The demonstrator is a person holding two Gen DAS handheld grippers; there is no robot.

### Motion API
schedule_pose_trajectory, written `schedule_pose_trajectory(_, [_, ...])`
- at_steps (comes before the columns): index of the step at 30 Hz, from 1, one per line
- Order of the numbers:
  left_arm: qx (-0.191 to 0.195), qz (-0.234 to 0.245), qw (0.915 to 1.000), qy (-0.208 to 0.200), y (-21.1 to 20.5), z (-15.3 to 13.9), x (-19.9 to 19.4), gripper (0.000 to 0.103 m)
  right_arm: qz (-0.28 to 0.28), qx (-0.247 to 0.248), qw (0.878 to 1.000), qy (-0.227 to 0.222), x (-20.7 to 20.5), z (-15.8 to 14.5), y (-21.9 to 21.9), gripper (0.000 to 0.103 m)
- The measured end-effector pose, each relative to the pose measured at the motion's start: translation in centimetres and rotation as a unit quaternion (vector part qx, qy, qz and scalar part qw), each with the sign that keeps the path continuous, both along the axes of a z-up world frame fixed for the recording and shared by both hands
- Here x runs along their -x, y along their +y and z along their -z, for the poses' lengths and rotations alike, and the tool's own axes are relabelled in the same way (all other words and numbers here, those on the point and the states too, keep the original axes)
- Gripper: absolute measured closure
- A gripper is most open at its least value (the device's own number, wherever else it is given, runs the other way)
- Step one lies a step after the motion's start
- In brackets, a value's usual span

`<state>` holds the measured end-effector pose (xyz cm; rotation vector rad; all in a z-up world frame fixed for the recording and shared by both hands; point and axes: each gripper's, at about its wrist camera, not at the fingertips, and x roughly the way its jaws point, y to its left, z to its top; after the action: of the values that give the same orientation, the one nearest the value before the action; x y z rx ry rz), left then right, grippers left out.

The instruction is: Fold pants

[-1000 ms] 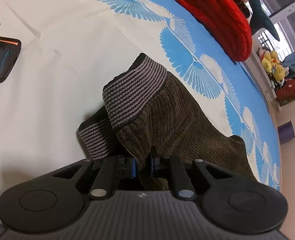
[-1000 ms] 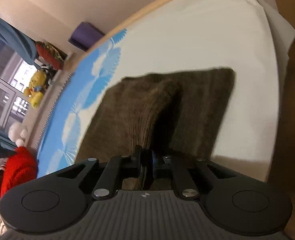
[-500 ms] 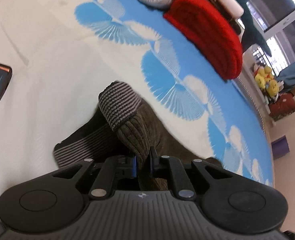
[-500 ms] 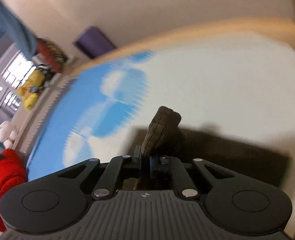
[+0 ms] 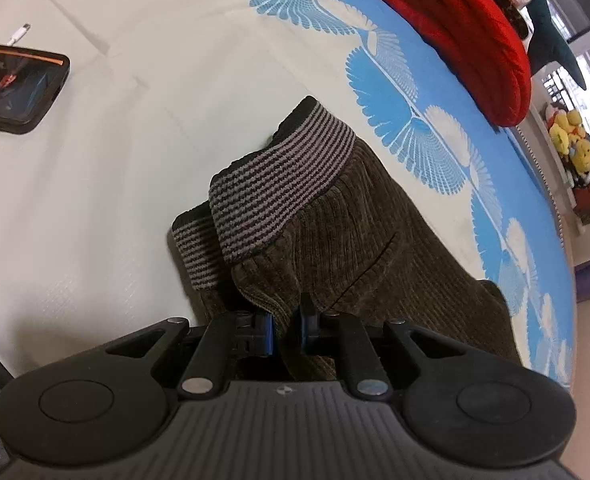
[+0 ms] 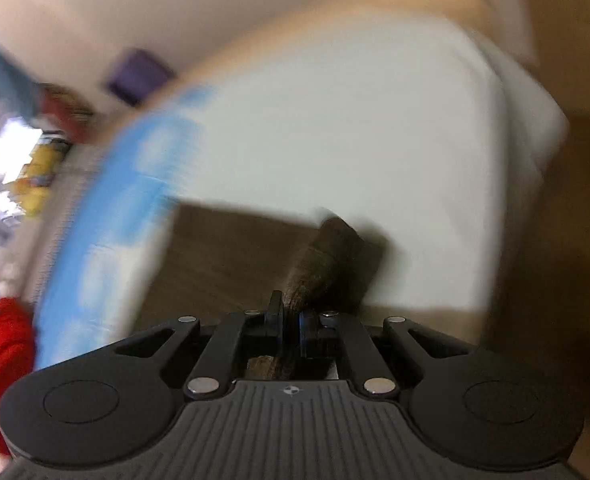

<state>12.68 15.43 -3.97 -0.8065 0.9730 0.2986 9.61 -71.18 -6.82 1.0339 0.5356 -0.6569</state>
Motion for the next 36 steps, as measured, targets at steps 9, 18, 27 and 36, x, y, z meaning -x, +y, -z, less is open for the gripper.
schedule_pose_trajectory(9, [-0.008,-0.001,1.0000,-0.001,-0.2,0.1,0.3,0.085,-0.010,0.006,1.000,-0.014,0.3,-0.6,0.0,0.095])
schedule_pose_trajectory(18, [-0.037,-0.003,0.9992,0.011,0.1,-1.1,1.2,0.072,-0.022,0.120,0.990,0.068,2.2,-3.0,3.6,0.031])
schedule_pose_trajectory(27, [-0.035,-0.031,0.9985,-0.028,2.2,-3.4,2.3,0.039,-0.054,0.217,0.974,0.021,3.4,-10.0,8.7,0.021])
schedule_pose_trajectory(36, [-0.089,0.026,0.9957,0.004,1.1,-1.8,0.2,0.077,-0.266,0.182,0.937,-0.134,-2.5,-16.9,23.4,0.021])
